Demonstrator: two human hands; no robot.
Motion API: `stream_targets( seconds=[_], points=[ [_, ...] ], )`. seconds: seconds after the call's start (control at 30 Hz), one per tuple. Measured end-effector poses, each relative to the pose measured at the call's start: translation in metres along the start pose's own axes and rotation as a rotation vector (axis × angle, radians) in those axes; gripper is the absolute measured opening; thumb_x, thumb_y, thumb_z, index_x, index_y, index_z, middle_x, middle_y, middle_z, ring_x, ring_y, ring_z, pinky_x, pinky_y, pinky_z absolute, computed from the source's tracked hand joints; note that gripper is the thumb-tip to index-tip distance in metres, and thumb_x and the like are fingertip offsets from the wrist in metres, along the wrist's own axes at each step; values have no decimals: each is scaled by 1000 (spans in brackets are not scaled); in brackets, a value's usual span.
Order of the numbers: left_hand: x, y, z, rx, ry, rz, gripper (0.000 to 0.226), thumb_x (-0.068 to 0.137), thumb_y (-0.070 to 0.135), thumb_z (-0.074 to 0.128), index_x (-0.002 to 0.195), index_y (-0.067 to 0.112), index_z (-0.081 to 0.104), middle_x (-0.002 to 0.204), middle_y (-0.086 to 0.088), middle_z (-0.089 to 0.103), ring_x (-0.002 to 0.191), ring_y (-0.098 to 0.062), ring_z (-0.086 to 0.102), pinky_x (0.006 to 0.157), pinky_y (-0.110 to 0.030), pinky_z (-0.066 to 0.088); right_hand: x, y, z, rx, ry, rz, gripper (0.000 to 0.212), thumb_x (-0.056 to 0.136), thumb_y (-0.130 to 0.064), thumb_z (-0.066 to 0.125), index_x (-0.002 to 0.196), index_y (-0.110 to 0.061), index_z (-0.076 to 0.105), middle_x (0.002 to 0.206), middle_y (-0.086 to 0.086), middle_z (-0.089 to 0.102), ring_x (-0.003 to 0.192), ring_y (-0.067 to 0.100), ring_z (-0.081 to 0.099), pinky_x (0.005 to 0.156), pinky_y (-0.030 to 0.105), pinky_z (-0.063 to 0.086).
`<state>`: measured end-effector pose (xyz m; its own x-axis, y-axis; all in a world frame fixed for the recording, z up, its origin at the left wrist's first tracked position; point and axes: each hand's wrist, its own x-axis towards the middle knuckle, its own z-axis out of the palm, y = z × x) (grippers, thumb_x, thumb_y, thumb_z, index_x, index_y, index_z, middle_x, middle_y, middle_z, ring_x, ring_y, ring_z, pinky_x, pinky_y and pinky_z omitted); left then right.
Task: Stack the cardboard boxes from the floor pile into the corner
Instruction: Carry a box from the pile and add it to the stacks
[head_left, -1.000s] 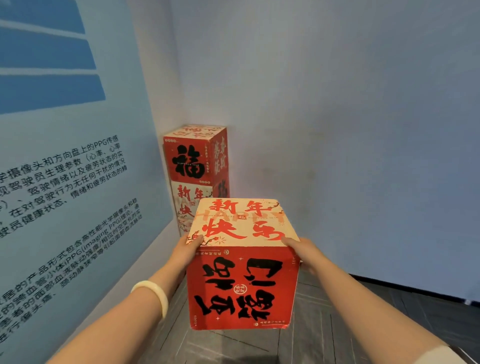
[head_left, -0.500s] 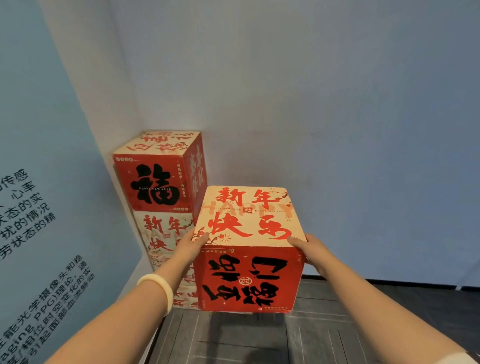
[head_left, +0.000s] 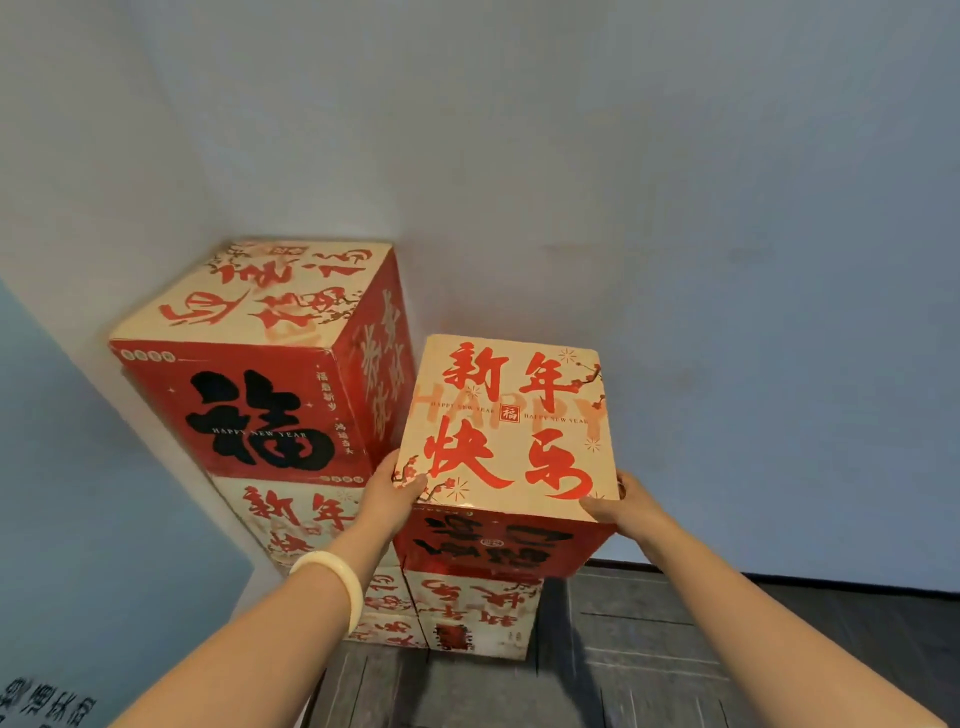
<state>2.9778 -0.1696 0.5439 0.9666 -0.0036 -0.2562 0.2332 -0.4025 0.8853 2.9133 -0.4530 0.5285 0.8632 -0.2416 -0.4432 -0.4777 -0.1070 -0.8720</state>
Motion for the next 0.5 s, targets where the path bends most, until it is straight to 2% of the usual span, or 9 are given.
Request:
stream_targets(
  seconds=[0.2,0.33,0.43,0.5],
  points=[
    [70,-21,5,45,-59,-4,43,91,9,57,132,9,46,125,-8,58,106,-17,51,87,-28,39,53,0,27,-20,88,79,42,86,-14,66,119,-19,40,116,3,57,105,21,55,86,37,50],
    [92,-41,7,61,-84,-50,42,91,7,56,131,8,46,125,-11,58,114,-25,53,89,-29,39,73,8,42,-21,99,144,52,85,-12,67,128,-17,38,118,4,57,104,20,55,83,36,51],
    [106,-51,10,55,-95,-95,40,91,8,55,131,9,46,125,-10,58,116,-26,53,92,-33,41,85,18,48,-9,102,177,60,84,-14,69,134,-15,36,125,7,57,107,22,56,87,40,52],
    [112,-54,14,55,-99,-104,39,92,8,54,130,9,46,124,-9,59,116,-26,53,91,-32,40,92,23,49,-4,103,186,60,84,-15,69,135,-15,37,125,7,58,109,23,57,88,41,52]
  ],
)
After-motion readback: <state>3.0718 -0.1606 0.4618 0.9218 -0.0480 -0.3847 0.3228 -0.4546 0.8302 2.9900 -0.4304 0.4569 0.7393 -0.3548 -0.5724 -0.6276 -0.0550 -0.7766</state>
